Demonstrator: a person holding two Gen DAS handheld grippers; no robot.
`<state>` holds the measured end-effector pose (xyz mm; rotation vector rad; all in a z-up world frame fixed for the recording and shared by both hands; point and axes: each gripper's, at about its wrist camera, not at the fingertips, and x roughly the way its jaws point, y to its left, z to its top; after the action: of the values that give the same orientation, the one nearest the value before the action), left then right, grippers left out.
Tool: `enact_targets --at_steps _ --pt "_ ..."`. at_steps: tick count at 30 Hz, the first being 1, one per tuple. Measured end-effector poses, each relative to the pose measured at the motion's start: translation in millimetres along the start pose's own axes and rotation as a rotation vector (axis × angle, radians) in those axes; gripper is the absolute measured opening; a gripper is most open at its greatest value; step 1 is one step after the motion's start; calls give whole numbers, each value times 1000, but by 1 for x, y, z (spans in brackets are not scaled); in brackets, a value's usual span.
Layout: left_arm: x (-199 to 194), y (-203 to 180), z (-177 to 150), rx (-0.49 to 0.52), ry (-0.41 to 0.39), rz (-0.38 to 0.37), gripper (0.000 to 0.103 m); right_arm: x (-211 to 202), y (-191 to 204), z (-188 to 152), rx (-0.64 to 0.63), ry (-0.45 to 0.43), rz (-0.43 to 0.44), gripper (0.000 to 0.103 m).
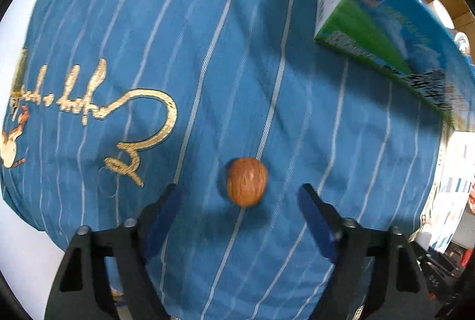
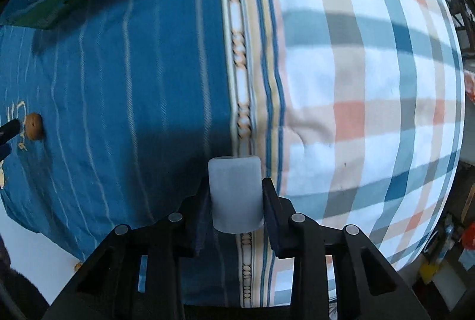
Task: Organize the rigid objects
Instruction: 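Move both tools to the bed and grasp the walnut with left tool while right tool grasps the white cup, then carry the walnut and white cup into the box and open both tools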
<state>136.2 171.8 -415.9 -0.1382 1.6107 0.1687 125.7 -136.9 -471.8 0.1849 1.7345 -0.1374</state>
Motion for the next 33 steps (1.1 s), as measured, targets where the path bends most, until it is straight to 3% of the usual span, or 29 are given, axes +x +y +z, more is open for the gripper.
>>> enact_targets --at_steps 7,10,12,17,20,33 --pt "33 -12 7 59 71 21 75 -7 12 19 -5 -7 -7 35" --pt "45 -18 9 67 94 22 61 -8 15 28 -5 -2 -13 35" --pt "50 -17 11 63 92 12 59 -7 20 33 -6 1 -19 35" --pt "45 -23 15 74 79 -1 36 -5 20 46 -8 3 -21 35" --pt "42 -30 13 81 68 8 29 -3 26 48 -9 2 -24 35" --pt "-2 -37 -17 67 -3 -50 28 -11 43 30 -27 -14 -19 34"
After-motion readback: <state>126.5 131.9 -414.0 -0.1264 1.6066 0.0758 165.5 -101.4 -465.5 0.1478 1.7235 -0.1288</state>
